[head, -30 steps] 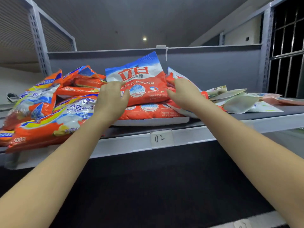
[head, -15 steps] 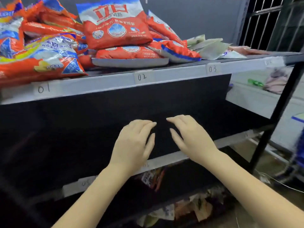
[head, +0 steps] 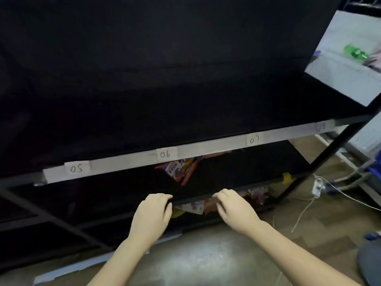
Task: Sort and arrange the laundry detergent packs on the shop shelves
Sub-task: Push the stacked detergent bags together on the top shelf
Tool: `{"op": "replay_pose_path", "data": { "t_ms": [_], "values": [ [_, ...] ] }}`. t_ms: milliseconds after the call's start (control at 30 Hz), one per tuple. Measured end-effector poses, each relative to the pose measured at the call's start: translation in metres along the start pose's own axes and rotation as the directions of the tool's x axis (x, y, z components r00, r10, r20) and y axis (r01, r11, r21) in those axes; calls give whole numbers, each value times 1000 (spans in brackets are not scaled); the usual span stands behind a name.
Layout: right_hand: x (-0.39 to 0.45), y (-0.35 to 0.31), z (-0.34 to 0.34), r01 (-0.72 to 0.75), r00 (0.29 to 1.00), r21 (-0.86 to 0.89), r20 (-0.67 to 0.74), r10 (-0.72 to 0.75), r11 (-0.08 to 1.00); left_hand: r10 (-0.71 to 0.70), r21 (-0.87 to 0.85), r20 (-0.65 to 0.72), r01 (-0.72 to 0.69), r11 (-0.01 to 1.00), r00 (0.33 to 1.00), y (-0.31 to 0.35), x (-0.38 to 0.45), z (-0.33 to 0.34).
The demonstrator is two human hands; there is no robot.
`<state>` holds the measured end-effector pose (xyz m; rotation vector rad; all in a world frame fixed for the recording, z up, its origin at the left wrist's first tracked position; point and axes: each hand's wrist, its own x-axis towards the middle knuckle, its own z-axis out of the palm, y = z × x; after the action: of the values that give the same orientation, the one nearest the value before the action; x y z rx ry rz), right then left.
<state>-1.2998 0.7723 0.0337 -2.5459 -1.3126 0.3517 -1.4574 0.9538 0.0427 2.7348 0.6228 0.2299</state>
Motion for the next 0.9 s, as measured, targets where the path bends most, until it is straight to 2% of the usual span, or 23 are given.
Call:
{"op": "replay_pose_path", "data": {
  "t_ms": [233, 367, 533, 633, 733, 800, 867, 900],
  "values": [
    [52, 60, 62, -100, 976, 75, 203, 83, 992, -236, 5, 188, 239, 971, 953, -12, 29, 97],
    [90, 84, 95, -132, 957, 167, 279, 81, 977, -301, 72, 288, 293, 953, 909, -29, 38, 146],
    [135, 104, 129, -190, 940, 235, 323, 108, 953, -367, 115, 298, 349, 930, 881, -56, 58, 190],
    [165, 109, 145, -230, 925, 269, 358, 125, 935, -405, 85, 293, 398, 913, 866, -69, 77, 210],
    [202, 107, 167, -345, 889, 283, 406, 214, 895, -412, 62, 293, 413, 909, 863, -82, 97, 228],
    [227, 105, 184, -491, 853, 421, 412, 321, 763, -414, 34, 300, 424, 905, 860, -89, 106, 239],
    [249, 99, 199, -599, 798, 649, 437, 415, 469, -406, 21, 311, 421, 907, 859, -96, 113, 250],
    [258, 95, 204, -603, 778, 729, 448, 441, 324, -401, 22, 309, 416, 909, 862, -98, 116, 253]
  ]
}}
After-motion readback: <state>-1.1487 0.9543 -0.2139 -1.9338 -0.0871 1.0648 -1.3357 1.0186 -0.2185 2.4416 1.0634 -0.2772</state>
